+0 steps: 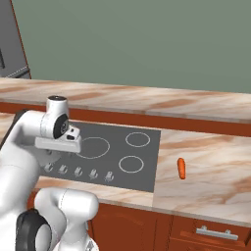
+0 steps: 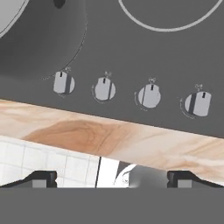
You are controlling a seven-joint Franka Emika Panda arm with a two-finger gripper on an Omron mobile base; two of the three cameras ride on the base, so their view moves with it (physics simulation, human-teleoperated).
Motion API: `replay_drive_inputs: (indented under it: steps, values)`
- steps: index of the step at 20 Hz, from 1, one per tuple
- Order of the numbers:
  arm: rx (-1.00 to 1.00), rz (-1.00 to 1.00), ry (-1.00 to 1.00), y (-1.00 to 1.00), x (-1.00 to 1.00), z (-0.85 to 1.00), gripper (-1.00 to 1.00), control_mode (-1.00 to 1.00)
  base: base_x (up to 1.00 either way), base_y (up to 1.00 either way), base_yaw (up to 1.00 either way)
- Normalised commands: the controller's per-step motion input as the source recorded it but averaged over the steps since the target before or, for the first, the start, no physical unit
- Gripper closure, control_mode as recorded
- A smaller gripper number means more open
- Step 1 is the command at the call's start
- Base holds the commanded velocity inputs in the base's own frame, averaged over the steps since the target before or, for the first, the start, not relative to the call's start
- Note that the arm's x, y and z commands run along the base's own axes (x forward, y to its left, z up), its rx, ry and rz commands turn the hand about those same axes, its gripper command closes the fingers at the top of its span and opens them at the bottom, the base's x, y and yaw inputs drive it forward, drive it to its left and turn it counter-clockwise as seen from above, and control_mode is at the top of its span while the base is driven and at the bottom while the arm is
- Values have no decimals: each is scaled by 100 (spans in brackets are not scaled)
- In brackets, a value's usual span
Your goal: Turn on the burner for the pot on the stove. Wait thirty seconds for the pot to heat up. Then add the carrot to the pot.
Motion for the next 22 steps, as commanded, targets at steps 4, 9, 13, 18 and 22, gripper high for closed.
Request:
replay_drive_inputs:
  steps: [4, 9, 13, 18, 22]
  values:
    - [0, 0, 1, 39, 19, -52, -100, -100, 0, 0, 0]
    - [0, 0, -4, 37, 14, -59, -100, -100, 0, 0, 0]
    - [0, 0, -16, 35, 2, -51, -100, -100, 0, 0, 0]
    - [-1, 0, -18, 28, 7, -32, -100, -100, 0, 0, 0]
    - [-2, 0, -6, 11, 1, -17, -100, -100, 0, 0, 0]
